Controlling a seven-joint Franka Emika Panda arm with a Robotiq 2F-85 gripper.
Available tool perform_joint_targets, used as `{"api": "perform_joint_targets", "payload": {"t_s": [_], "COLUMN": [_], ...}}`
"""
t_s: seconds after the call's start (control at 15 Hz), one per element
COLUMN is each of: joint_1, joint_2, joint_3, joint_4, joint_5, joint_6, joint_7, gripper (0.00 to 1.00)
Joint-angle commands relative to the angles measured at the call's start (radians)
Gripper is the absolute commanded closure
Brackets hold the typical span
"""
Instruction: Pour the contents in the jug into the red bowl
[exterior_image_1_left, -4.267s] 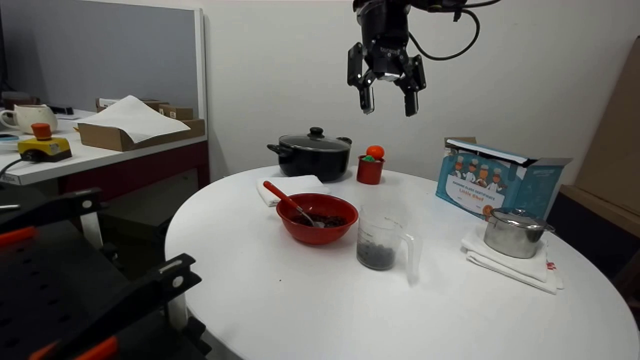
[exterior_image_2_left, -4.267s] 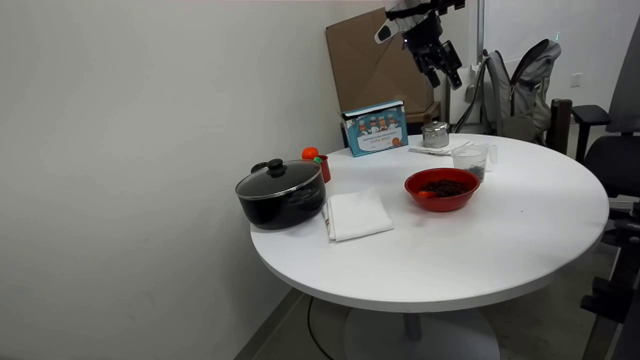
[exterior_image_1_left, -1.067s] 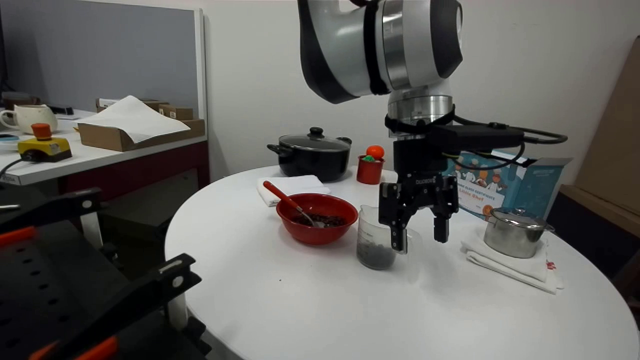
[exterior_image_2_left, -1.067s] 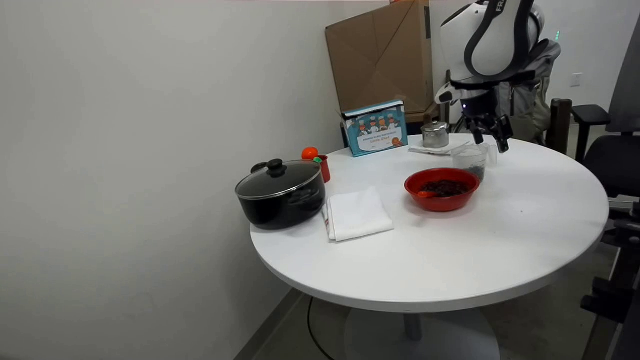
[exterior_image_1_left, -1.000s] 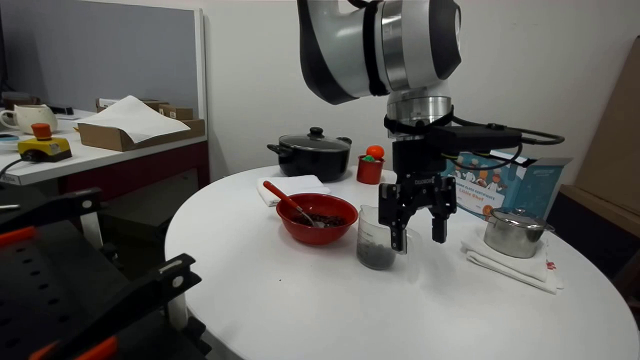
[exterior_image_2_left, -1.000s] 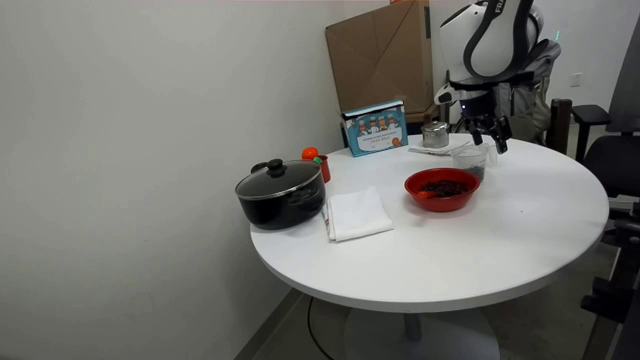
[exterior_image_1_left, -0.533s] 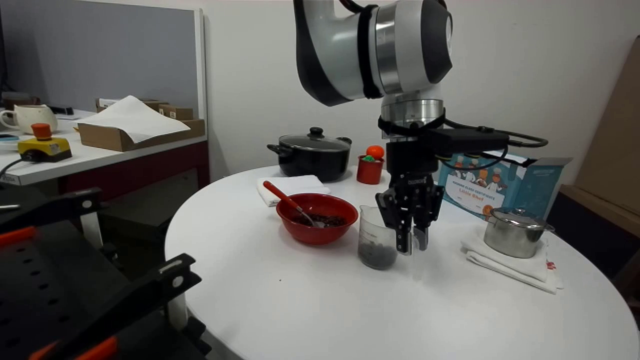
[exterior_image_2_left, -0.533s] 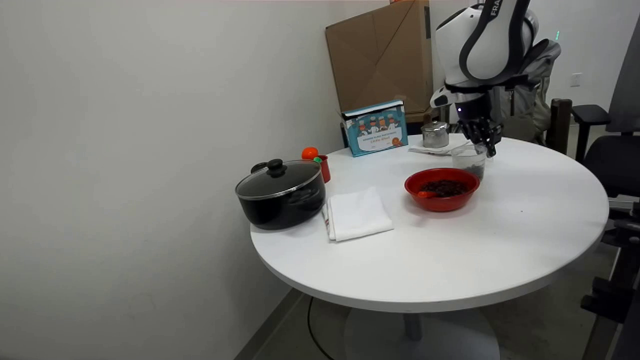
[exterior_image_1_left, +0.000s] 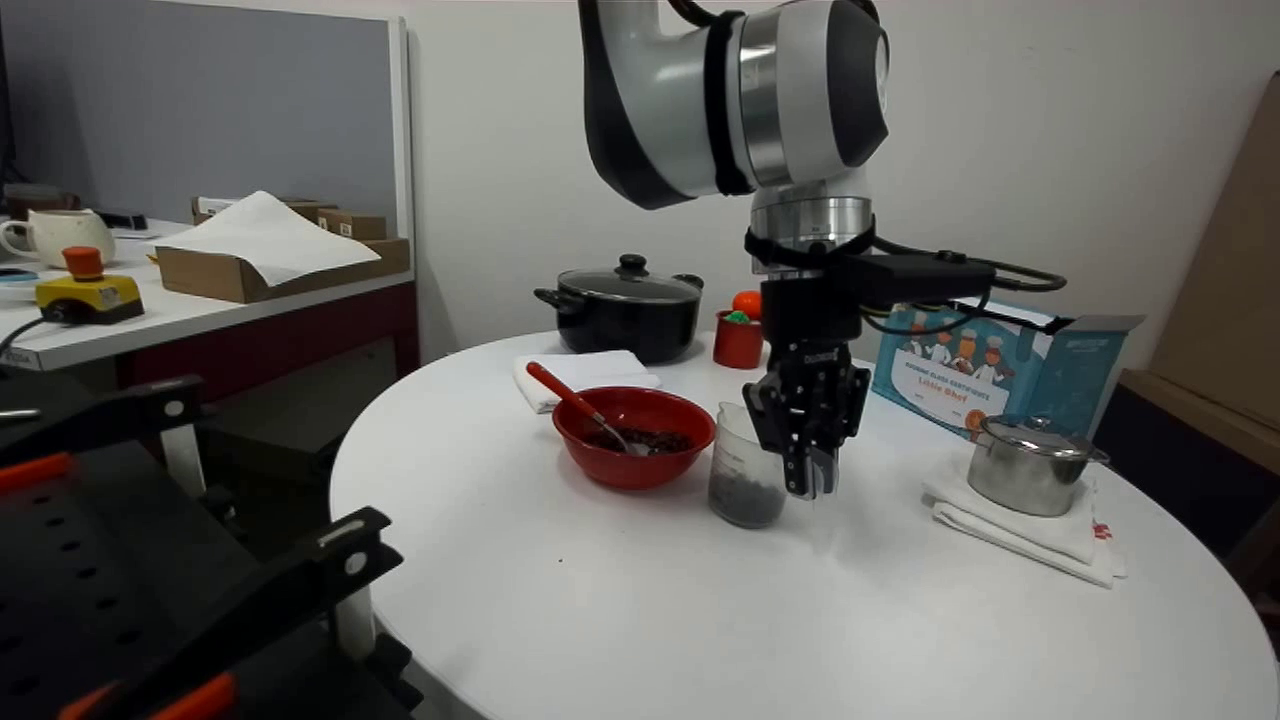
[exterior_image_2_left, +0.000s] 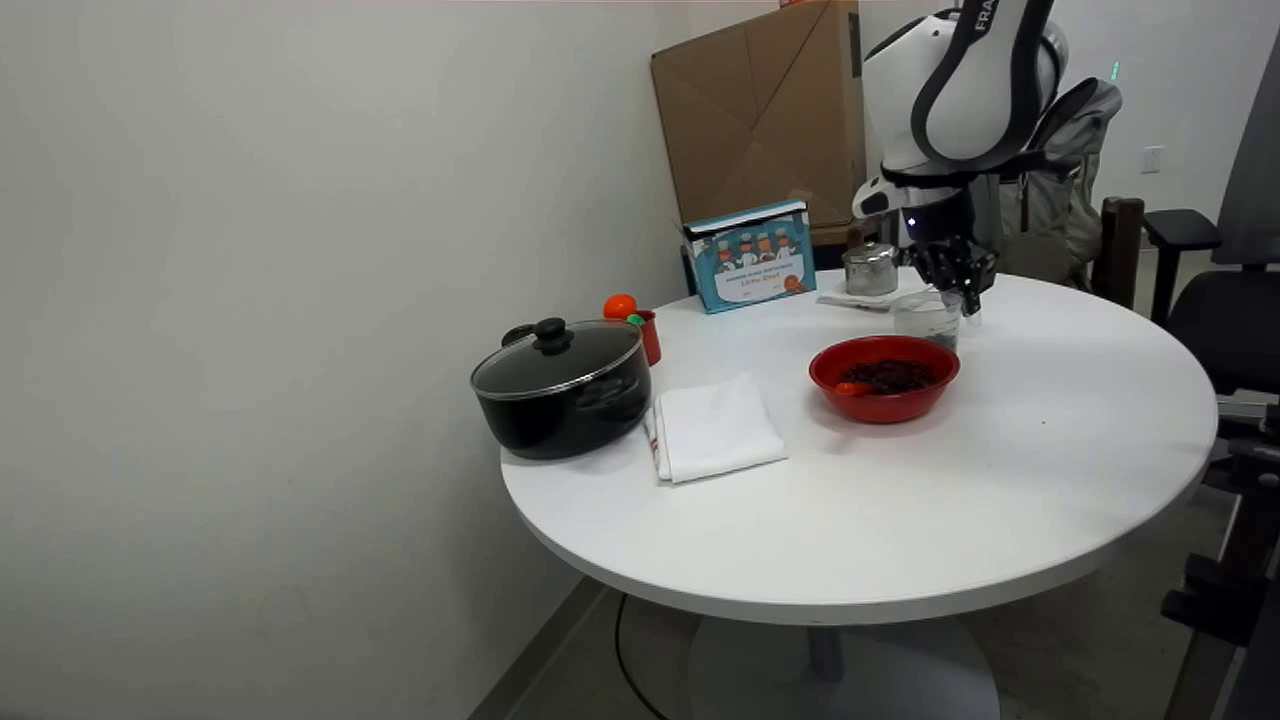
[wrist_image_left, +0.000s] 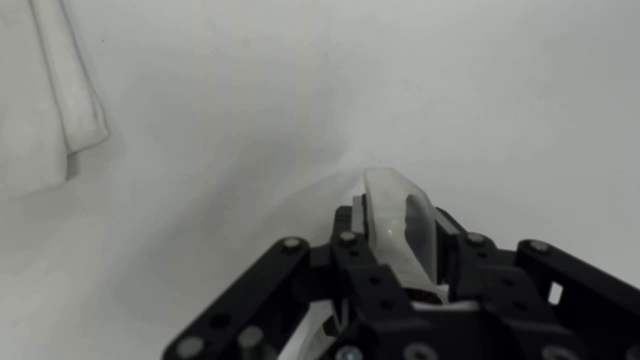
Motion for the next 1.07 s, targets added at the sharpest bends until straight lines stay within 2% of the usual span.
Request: {"api": "perform_joint_targets", "payload": {"t_s": [0.0,0.33,0.6,0.73,1.0], "joint_1": [0.009,0.119,0.229,0.295,0.39], "joint_2": [-0.011,-0.044,-0.108,-0.163,-0.286], "joint_3": [0.013,-0.04,-0.079,-0.087,-0.034], "joint_4": [-0.001,0.032,0.042,0.021,-0.055], "joint_5": [0.034,-0.028,-0.145,-0.265,-0.536], "joint_6": [-0.021,-0.08,-0.158,-0.213,-0.353], "joint_7": [-0.056,0.006,0.079,0.129,0.283], "gripper": [0.87,0.87,0.87,0.87,0.87]}}
